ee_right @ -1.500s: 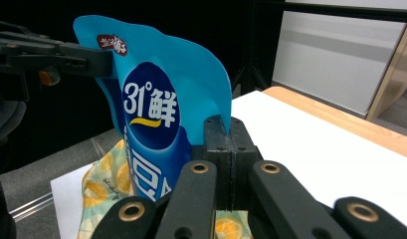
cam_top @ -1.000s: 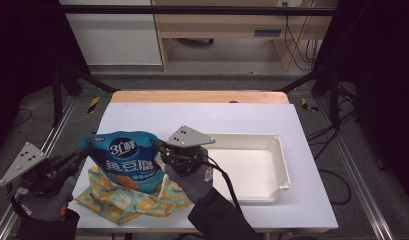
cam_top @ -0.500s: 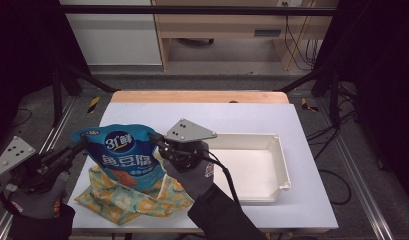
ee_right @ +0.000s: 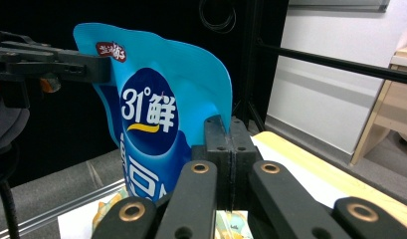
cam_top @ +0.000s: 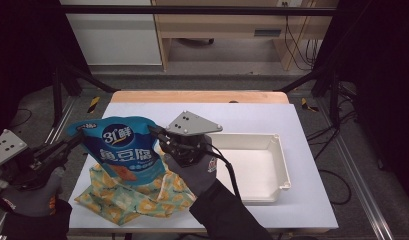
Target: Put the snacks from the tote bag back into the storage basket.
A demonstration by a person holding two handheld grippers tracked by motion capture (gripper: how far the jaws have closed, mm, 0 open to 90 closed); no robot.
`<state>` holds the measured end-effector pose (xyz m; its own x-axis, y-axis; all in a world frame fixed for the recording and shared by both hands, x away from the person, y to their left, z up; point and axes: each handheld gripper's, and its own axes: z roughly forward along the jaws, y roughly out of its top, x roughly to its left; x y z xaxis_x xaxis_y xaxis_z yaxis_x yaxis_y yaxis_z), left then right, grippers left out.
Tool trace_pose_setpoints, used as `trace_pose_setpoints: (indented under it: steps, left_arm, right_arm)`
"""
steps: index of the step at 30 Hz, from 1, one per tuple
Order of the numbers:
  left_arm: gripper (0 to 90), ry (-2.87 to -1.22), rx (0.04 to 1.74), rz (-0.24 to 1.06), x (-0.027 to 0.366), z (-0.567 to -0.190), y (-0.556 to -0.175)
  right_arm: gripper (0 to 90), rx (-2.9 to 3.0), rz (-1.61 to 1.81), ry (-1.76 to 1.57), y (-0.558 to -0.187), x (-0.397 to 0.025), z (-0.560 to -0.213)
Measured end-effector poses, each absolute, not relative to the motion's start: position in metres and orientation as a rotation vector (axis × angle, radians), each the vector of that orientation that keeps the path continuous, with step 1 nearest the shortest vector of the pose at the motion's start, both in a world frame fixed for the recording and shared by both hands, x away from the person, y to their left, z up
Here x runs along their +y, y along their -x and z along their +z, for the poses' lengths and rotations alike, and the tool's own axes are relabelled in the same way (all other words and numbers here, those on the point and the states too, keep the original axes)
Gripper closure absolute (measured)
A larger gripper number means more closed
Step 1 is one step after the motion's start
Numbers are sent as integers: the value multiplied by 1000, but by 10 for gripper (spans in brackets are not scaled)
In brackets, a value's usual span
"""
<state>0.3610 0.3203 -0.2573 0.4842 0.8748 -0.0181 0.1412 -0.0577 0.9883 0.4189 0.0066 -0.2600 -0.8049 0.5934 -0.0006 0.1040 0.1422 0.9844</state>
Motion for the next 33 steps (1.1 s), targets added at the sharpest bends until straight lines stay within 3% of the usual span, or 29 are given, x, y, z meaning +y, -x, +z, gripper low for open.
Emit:
trace_pose_setpoints:
  steps: [33]
  left_arm:
    - [900,-1548,843,753,282,-230,-363]
  right_arm:
    - [900,1969,1689,-675,-410,-34,-232]
